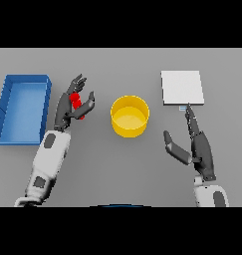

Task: Pick up the red beaker and tilt it to pour out 1 green nut into yellow bowl. Pick up the yellow bowl and place it on the metallic measuring scale.

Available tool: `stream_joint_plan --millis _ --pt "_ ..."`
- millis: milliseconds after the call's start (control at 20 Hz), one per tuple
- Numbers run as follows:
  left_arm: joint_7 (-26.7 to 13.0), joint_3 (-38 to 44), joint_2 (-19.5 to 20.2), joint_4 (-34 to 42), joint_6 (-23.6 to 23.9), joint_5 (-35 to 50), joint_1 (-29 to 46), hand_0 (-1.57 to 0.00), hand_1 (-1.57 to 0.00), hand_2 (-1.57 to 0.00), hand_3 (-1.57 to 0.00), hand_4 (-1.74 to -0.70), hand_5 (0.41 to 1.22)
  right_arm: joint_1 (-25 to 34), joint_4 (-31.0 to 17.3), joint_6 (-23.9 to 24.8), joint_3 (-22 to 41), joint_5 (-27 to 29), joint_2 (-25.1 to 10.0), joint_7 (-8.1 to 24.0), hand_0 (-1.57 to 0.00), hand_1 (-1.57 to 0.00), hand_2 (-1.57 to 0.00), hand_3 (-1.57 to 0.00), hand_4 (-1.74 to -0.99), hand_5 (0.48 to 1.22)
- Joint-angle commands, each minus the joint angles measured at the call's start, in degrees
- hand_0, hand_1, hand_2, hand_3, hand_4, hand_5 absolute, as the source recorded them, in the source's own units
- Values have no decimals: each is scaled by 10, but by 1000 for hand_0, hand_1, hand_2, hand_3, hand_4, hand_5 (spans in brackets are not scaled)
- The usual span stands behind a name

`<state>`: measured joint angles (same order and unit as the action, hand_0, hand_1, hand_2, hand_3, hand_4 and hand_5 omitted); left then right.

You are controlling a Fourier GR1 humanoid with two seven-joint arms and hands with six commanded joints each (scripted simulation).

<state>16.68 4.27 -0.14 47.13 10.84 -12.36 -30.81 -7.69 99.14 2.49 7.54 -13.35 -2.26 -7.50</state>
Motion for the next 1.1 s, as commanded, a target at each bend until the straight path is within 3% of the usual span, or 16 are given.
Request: stream_joint_plan --millis 0,150,250,400,700,1050 --pt "-2 4 -5 -4 12 0 -7 -572 -606 -600 -421 -1424 860 5 1 -1 -3 1 -4 8 1 1 1 1 -1247 688" --pt "49 6 -10 -18 12 -6 -10 -1060 -1077 -1074 -891 -1569 1036 6 0 -2 -4 2 -4 11 1 1 1 1 -1240 693" --pt "72 9 -17 -22 11 -1 -9 -1244 -1255 -1253 -1111 -1572 1103 13 -12 2 -4 -1 0 16 1 1 1 1 -1233 686" --pt "52 20 -20 -16 19 -8 -11 -1403 -1409 -1408 -1336 -1654 1127 6 -16 3 -2 -4 0 1 1 1 1 1 -1207 677" --pt "16 1 -2 34 11 -23 -21 -1527 -1529 -1528 -1509 -1718 1126 10 -22 18 4 -30 -1 -5 1 1 1 1 -1127 659" --pt "-86 -127 78 116 -33 -164 -43 -1559 -1560 -1560 -1555 -1735 1132 8 -16 14 -2 -27 -10 -8 1 1 1 1 -1092 663"
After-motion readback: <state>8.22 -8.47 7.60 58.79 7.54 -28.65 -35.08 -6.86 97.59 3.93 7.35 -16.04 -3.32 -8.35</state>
